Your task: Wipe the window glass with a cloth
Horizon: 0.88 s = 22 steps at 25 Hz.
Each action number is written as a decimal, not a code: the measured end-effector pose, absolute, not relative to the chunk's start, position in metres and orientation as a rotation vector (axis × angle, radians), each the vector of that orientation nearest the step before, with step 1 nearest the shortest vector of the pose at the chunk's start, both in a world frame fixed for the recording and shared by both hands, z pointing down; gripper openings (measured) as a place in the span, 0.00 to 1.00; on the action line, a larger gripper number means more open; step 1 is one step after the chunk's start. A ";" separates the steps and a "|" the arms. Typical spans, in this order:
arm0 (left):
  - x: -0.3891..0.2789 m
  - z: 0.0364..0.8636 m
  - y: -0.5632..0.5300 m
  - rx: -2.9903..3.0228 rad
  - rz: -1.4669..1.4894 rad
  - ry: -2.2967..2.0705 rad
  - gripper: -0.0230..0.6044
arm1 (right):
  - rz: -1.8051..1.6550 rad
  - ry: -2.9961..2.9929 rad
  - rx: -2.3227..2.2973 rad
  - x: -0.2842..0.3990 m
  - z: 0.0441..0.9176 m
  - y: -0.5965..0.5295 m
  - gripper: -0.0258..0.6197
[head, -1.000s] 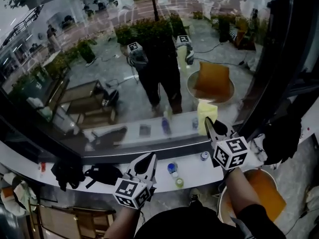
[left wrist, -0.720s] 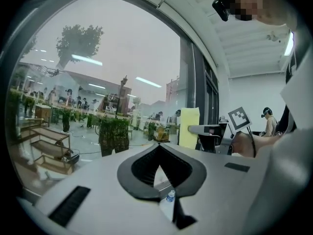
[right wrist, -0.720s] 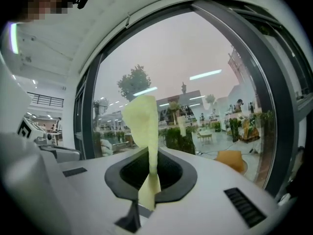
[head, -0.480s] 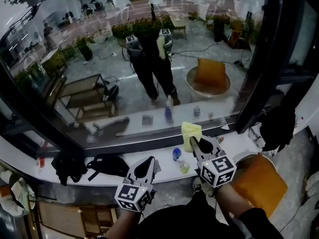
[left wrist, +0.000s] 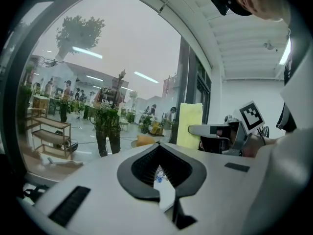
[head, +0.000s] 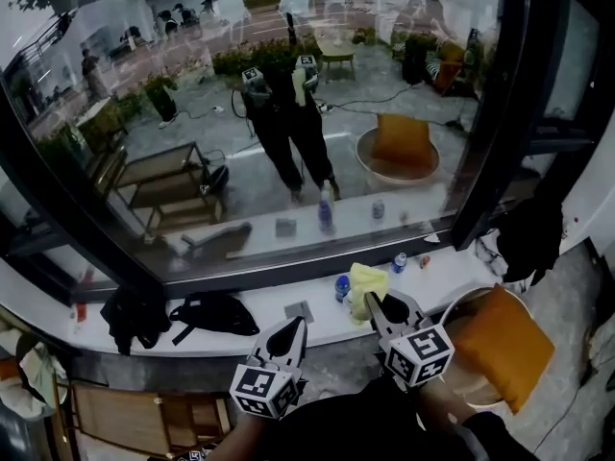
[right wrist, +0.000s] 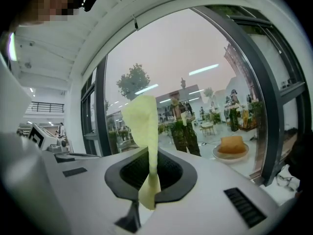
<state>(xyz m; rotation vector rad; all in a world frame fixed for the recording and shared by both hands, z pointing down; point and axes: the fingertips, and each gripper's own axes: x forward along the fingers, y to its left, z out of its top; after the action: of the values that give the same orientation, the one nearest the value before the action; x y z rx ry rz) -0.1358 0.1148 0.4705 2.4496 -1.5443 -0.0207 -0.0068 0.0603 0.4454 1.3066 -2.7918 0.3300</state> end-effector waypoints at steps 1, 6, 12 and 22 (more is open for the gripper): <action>-0.133 0.469 0.117 2.455 -0.011 -1.544 0.03 | 0.342 -2.788 1.309 -0.004 0.446 0.065 0.10; -0.122 0.472 0.120 2.485 0.004 -1.541 0.03 | 0.362 -2.767 1.335 0.010 0.452 0.078 0.10; -0.107 0.475 0.120 2.512 0.026 -1.510 0.03 | 0.355 -2.753 1.309 0.013 0.456 0.086 0.10; -0.101 0.467 0.112 2.510 -0.001 -1.512 0.03 | 0.345 -2.757 1.266 0.009 0.455 0.081 0.10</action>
<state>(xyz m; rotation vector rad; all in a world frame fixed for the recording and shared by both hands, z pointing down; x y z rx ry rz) -0.1009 0.1117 0.4670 2.5099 -1.5119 -0.0007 0.0092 0.0814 0.4550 1.2660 -2.7571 0.3453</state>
